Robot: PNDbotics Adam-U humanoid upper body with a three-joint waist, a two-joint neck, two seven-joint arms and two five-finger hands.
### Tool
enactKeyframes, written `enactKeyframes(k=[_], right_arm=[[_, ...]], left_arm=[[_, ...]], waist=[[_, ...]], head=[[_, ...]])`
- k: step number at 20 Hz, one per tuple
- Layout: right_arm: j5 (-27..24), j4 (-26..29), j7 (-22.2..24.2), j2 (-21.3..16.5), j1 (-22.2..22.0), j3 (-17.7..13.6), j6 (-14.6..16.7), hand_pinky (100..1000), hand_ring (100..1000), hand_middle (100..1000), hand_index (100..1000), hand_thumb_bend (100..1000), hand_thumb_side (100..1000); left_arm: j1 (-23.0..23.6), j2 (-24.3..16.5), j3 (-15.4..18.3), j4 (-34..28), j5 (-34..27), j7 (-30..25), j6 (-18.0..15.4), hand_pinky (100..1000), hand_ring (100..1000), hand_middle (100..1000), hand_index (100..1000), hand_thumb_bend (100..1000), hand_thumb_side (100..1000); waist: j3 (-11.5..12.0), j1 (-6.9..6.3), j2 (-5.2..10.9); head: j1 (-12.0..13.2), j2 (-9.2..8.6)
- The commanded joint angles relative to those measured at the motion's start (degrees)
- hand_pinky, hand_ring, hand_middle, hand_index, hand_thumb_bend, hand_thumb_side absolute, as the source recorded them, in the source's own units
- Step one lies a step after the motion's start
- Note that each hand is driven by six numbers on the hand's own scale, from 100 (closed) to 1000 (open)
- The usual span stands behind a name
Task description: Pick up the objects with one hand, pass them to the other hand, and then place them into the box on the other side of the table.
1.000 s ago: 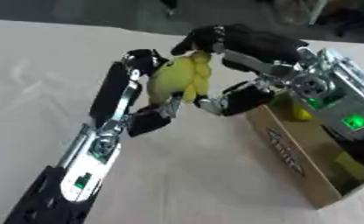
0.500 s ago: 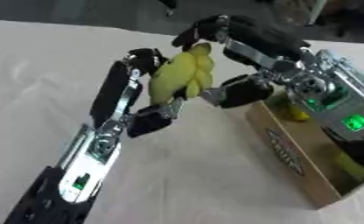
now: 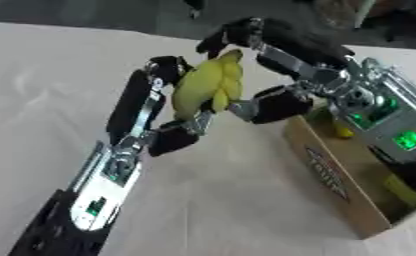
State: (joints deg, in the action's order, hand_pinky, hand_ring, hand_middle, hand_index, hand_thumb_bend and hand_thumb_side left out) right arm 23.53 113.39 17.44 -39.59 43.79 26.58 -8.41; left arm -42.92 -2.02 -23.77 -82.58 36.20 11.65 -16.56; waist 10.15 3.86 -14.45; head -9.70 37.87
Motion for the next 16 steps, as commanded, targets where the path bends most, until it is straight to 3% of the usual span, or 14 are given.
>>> enactKeyframes(k=[1, 13, 16], right_arm=[[-0.90, 1.20, 0.28, -1.19, 0.71, -0.70, 0.92, 926, 801, 672, 829, 162, 129], [-1.94, 0.04, 1.24, -0.81, 0.46, -0.45, 1.00, 904, 685, 513, 737, 100, 113], [-2.41, -0.25, 1.67, -0.72, 0.43, -0.31, 0.43, 881, 640, 471, 718, 100, 138]], left_arm=[[-0.90, 0.40, 0.32, -0.01, -0.91, -1.02, 0.38, 452, 465, 424, 512, 100, 183], [-1.13, 0.56, 0.36, -0.62, -3.27, -3.15, -0.13, 455, 467, 426, 514, 100, 185], [-1.15, 0.55, 0.32, -0.99, -2.79, -2.89, -0.61, 460, 473, 433, 528, 100, 144]], waist=[[-0.15, -0.20, 0.78], [0.07, -0.02, 0.75], [0.12, 0.01, 0.74]], head=[[0.22, -0.14], [0.05, -0.07], [-0.01, 0.05]])
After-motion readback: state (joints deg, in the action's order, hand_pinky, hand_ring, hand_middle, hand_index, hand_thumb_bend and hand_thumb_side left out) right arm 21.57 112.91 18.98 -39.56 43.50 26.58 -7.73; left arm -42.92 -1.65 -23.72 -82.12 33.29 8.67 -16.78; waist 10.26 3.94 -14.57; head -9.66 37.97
